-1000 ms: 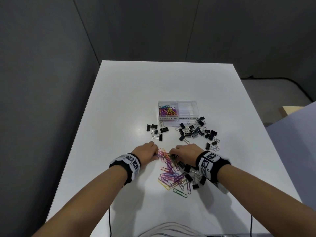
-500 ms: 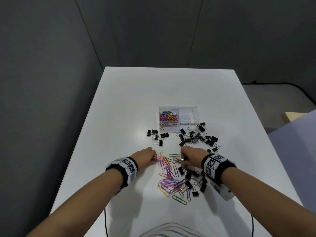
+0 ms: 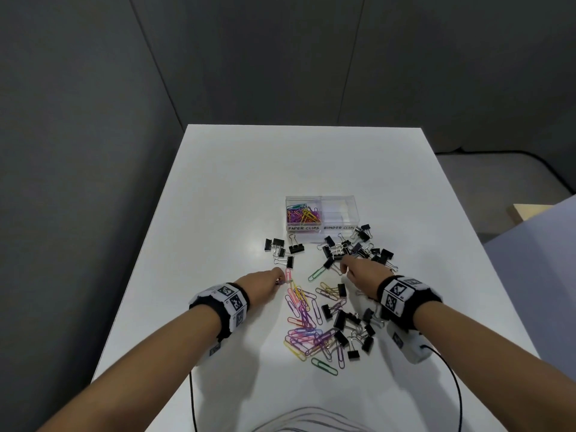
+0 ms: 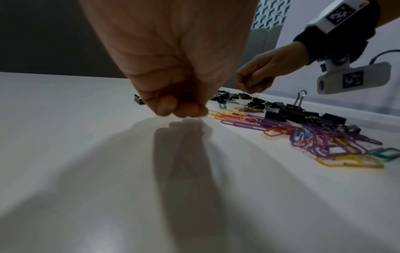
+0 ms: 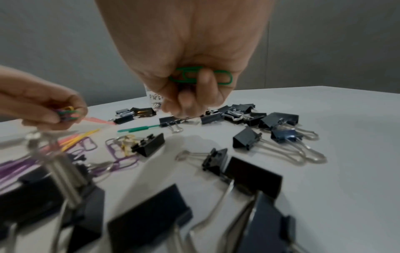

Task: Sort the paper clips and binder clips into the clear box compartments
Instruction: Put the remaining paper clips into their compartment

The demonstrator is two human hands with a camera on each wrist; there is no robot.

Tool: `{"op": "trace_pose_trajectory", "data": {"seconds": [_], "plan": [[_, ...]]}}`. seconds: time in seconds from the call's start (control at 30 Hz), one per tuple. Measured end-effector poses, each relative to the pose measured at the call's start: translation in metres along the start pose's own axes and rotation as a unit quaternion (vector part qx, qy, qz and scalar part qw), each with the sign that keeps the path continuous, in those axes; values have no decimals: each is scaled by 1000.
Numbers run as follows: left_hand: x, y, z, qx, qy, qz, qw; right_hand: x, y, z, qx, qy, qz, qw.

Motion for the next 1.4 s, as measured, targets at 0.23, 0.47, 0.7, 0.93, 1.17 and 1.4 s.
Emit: {"op": "trace_pose_trajectory", "data": {"seconds": [0.23,0.47,0.7,0.93,1.17,1.4], "plan": [[-7,7,0,51,-14,29,998,-5,-23,-17,-108,59,-45,991],[-4,10,5,71,-44,42,996,-4,8,-10,-116,44,47,991],[6,16,-6,90,64,71,991,-5,-12,-3,-135,-11,-39,990],[20,10,-2,66,76,51,994,-7,0,3,-85,-41,37,995],[23,13,4,47,36,70,996,-2,-22,-29,-77,26,-24,996],[31,4,13,120,-28,39,992,7,-31,-33,-76,22,-53,995]]}}
Point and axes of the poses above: each hand's wrist, its own x-axis towards the middle knuckle, its own y-axis out of the back of the hand, z = x × y, the point moved 9 cm from there along x, towards the middle knuckle, and after that the axes turned 5 degrees about x, right-handed, at the moved point
